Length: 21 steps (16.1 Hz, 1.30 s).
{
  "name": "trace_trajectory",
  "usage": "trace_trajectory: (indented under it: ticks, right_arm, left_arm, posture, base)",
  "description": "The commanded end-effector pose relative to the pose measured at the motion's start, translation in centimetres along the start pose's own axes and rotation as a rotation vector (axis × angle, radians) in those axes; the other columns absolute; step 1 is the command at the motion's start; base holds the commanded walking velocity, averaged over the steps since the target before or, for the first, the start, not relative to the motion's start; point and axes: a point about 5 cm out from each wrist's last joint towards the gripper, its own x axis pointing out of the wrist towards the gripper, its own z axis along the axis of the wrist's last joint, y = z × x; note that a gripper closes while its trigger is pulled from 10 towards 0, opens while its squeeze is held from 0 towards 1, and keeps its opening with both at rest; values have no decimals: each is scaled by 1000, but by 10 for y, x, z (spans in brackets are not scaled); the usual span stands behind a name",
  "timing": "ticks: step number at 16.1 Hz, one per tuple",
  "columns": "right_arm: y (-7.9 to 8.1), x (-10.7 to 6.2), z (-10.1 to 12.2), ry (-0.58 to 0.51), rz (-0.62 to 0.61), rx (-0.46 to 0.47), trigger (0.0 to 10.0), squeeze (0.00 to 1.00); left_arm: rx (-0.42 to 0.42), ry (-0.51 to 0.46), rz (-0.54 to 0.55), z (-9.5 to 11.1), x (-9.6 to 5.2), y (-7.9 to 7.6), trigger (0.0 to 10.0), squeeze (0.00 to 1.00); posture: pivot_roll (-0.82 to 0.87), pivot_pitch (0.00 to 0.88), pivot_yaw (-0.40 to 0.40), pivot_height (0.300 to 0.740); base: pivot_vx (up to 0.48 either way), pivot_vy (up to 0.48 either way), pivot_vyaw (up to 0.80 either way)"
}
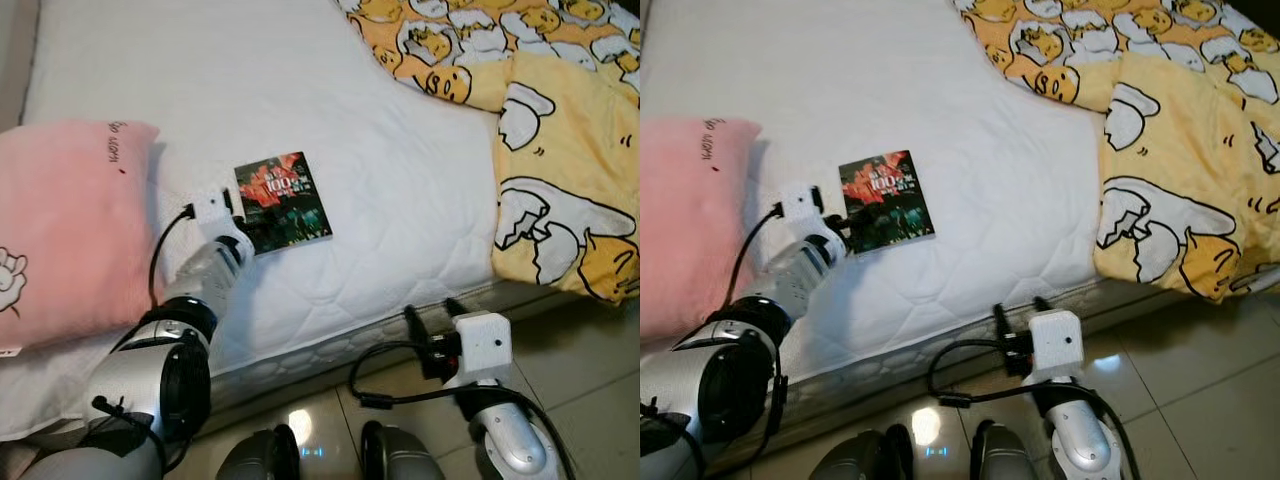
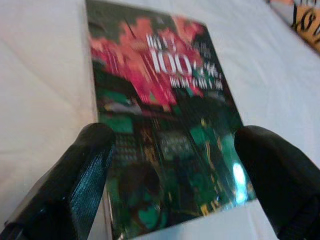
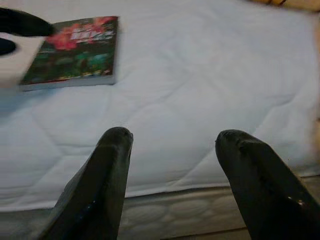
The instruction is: Clean up the room
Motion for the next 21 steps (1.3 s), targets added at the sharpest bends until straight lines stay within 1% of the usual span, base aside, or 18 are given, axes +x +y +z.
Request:
trace_trajectory:
  ticks: [1, 5, 9, 13, 16, 18, 19, 20, 21]
  right_arm:
    - [5, -1, 1, 12, 59, 35, 10000, 0]
    - [12, -1, -3, 47, 127, 74, 10000, 0]
    - [17, -4, -4, 62, 154, 86, 10000, 0]
    - [18, -4, -4, 67, 160, 92, 10000, 0]
    - [19, -5, -4, 70, 160, 97, 10000, 0]
    - [19, -5, -4, 74, 160, 99, 10000, 0]
    - [20, -4, -4, 77, 159, 101, 10000, 0]
    - [20, -4, -5, 78, 158, 103, 10000, 0]
    - [20, -4, -5, 79, 157, 106, 10000, 0]
  left_arm:
    - [1, 37, 30, -11, -4, 8, 10000, 0]
    - [-12, 34, 58, -10, -5, 13, 10000, 0]
    - [-40, 48, 67, -12, -5, 14, 10000, 0]
    - [-70, 75, 58, -21, -3, 4, 10000, 0]
    - [-129, 79, 44, -24, -1, -3, 10000, 0]
    - [-161, 82, 38, -24, 0, -5, 10000, 0]
    - [-174, 87, 46, -26, -1, -3, 0, 0]
    - [-216, 83, 45, -28, -2, -2, 0, 0]
    - [-285, 80, 55, -30, -3, 0, 0, 0]
  posture:
    - [-230, 248, 34, 740]
    - [-221, 256, 31, 740]
    - [-225, 265, 27, 740]
    - [-228, 275, 27, 740]
    - [-230, 280, 28, 740]
    - [-230, 282, 28, 740]
    - [-229, 282, 29, 740]
    - [-228, 282, 29, 740]
    - [-225, 281, 30, 740]
  base:
    - [0, 0, 0]
    - [0, 0, 0]
    - [0, 0, 0]
    - [0, 0, 0]
    - [0, 0, 0]
    - [0, 0, 0]
    - [0, 0, 0]
    - [0, 0, 0]
    - [0, 0, 0]
